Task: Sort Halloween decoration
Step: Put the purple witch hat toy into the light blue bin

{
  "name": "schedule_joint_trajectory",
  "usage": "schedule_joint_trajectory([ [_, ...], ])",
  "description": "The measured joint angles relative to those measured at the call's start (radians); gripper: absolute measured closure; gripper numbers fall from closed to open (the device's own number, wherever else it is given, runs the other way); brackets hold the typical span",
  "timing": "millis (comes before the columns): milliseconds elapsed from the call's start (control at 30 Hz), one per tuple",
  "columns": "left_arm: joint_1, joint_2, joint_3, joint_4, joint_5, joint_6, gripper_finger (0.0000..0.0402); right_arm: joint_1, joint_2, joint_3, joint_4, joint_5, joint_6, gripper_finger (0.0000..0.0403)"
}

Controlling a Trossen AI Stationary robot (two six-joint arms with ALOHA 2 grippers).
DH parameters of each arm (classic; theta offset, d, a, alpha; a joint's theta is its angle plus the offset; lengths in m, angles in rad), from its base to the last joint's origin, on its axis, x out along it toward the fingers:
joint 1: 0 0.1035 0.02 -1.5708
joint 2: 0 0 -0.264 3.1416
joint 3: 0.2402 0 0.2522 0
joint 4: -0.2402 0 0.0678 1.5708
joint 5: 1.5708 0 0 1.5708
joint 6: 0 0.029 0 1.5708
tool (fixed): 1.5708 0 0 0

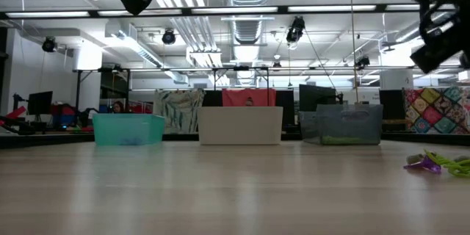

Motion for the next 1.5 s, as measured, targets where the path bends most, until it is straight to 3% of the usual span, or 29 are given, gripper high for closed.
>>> schedule_joint_trajectory([
  [500, 0.000, 0.000, 0.000, 0.002, 0.000, 0.001, 0.0324, 0.011, 0.019, -0.032, 0.021, -0.016, -0.008, 0.0243],
  [767, 0.000, 0.000, 0.000, 0.003, 0.000, 0.004, 0.0324, 0.013, 0.064, -0.032, 0.046, -0.007, -0.004, 0.0243],
  [1033, 0.000, 0.031, 0.000, 0.016, 0.000, 0.008, 0.0324, 0.013, 0.072, -0.029, 0.077, 0.113, 0.001, 0.0243],
  [1200, 0.000, 0.077, -0.001, 0.039, 0.000, 0.008, 0.0324, 0.011, 0.056, -0.007, 0.075, 0.123, -0.014, 0.0241],
  [1500, 0.000, 0.123, 0.000, 0.060, 0.000, 0.025, 0.0324, -0.004, 0.039, 0.029, -0.032, 0.152, -0.017, 0.0239],
])
